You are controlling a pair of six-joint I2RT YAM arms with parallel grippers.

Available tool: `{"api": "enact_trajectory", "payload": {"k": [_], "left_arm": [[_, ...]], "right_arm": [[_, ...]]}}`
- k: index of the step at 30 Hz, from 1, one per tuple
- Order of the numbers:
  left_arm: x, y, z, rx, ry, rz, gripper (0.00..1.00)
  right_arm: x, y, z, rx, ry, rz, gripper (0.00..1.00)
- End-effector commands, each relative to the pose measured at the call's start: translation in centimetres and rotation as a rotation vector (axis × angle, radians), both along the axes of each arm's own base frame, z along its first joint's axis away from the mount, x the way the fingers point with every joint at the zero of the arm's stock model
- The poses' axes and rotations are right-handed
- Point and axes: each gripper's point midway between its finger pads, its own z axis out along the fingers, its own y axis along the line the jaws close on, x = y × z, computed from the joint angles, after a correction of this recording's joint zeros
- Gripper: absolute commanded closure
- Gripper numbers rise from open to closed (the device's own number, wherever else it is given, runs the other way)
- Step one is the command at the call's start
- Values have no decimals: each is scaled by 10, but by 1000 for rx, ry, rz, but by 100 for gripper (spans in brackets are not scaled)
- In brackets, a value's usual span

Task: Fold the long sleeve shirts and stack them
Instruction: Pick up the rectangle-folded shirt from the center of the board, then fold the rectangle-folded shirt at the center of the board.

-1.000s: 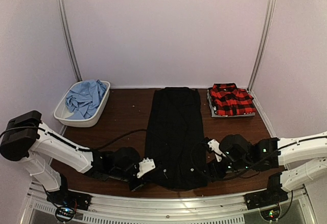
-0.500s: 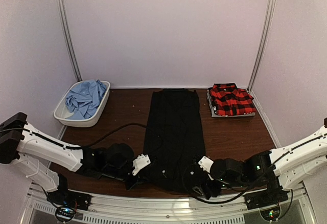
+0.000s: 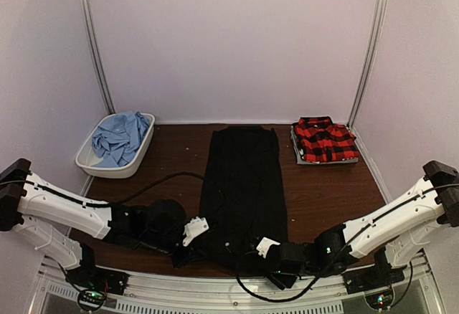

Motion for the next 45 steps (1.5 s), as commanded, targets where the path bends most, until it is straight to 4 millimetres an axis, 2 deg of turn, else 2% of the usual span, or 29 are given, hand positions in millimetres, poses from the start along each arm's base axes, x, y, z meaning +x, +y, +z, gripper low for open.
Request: {"api": "enact_trajectory", "payload": {"k": [1,6,9,15,19,23,30,37,41,45], "left_arm": [[-3,-6,13,-36,16,-15,100],[-5,-5,14,-50,22,-23,100],[-8,-4,16,-64,27,-27,100],[-10,0,18,-77,37,-18,100],[-13,2,13,-65,58,-16,100],[-18,2,10,-56,72,-19,100],[-25,2,15,-65,89,-13,100],[-32,-2,25,-37,123,-12,100],[-25,-6,43,-39,104,19,100],[-5,-12,66,-58,66,56,100]], "right_arm": [[4,-7,-2,-51,-32,-2,29],[3,-9,-4,-54,-28,5,33],[1,-12,-8,-69,-21,12,39],[-6,-11,-9,-52,19,33,70],[-13,-9,-8,-30,50,44,89],[-22,-2,-2,12,85,55,100],[-36,7,20,105,140,75,100],[-47,10,51,168,197,99,100],[-41,8,69,189,184,93,100],[-13,1,84,183,159,41,100]]}}
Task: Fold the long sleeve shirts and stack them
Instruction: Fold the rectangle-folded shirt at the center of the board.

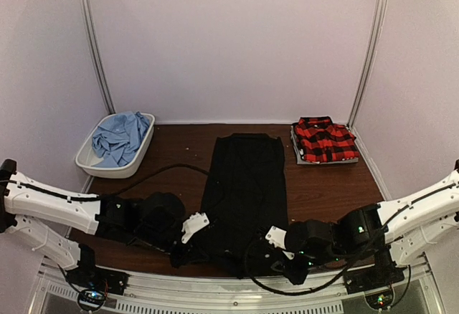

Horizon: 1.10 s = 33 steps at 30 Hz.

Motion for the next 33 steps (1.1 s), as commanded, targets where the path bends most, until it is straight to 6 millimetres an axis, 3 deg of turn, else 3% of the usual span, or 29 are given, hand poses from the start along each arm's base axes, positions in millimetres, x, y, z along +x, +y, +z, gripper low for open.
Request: {"api": "enact_trajectory", "payload": {"k": [1,8,16,23,27,33], "left_arm": [[29,-11,39,-58,-47,65,100],[119,-6,61,-70,-80,221,100],[198,-13,43,39,-89,294,100],[245,-14,22,82,-68,337,100],[265,-15,14,85,-64,355,100],[293,-10,-6,116,-44,407,100]], "right_arm": [[31,-5,28,4,-23,-50,100],[98,-15,44,-79,-38,-103,100],[186,-30,37,-210,-32,-197,100],[248,-38,30,-226,-18,-290,100],[269,-39,24,-211,1,-307,100],[291,-51,-3,-231,45,-336,100]]}}
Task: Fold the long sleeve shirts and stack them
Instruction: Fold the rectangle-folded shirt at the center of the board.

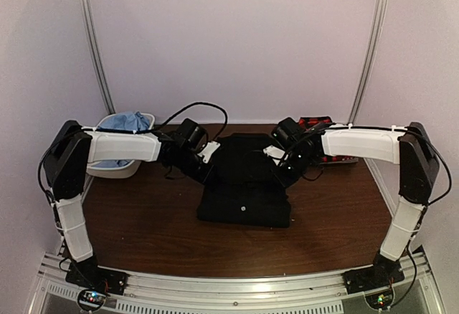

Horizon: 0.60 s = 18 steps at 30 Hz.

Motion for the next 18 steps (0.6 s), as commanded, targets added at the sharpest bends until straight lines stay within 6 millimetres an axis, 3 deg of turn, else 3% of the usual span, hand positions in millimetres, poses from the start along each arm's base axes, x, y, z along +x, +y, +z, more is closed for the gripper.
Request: {"api": "enact_trajectory", "payload": {"k": [1,11,18], "left_arm": [[24,7,-6,17,-10,39,100],[53,11,-25,85,-42,128,100],[73,28,-21,150,-109,232,68]], "right_arm": [[17,-12,-17,-23,24,-18,100],[46,-14,-37,-7,27,-72,99],[63,-22,-26,-10,-20,-138,85]]}}
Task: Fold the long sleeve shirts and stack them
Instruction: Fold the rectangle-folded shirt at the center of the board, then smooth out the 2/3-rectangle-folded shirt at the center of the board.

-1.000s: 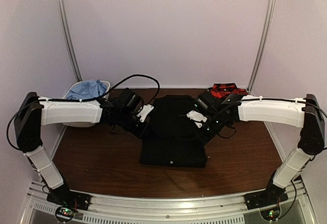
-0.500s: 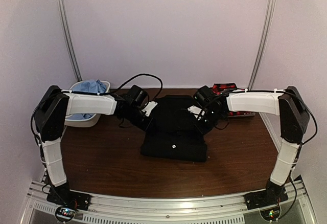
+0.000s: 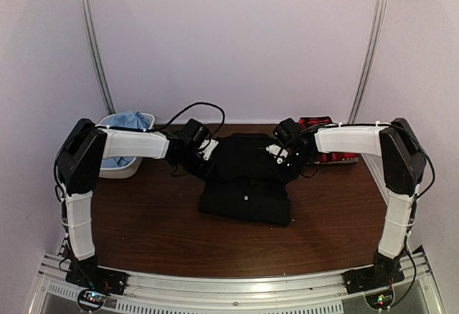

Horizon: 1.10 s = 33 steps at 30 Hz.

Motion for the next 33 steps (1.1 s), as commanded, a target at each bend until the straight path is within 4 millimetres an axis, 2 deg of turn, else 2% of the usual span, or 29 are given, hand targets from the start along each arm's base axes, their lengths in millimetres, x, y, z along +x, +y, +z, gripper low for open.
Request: {"api": "enact_trajectory", "payload": {"k": [1,5,9,11,14,17,19,22,26,29,33], "left_arm": [[31,21,9,64,-84,122,62],[40,24,22,65,-122,157,51],[43,33,39,66,-167,208,48],[40,34,54,25,-193,215,47],[20,25,73,-96,-197,159,43],[-11,1,89,-254,-168,46,37],[-33,-17,96,-341,-162,-36,36],[-63,-39,92,-395,-148,-127,36],[-92,-57,69,-414,-122,-182,41],[-100,-55,43,-411,-84,-168,50],[-110,-44,9,-371,-41,-144,62]], "right_arm": [[21,-14,13,-24,-52,-82,81],[29,-26,26,-29,-88,-131,68],[40,-43,48,-50,-163,-199,60],[42,-47,60,-46,-197,-225,58],[38,-46,75,-1,-229,-226,54],[23,-29,85,135,-224,-193,53],[9,-18,84,221,-199,-179,53],[-12,-4,78,332,-161,-170,53],[-38,19,69,501,-103,-158,56],[-56,29,54,580,-47,-152,57],[-77,37,18,565,31,-138,59]]}}
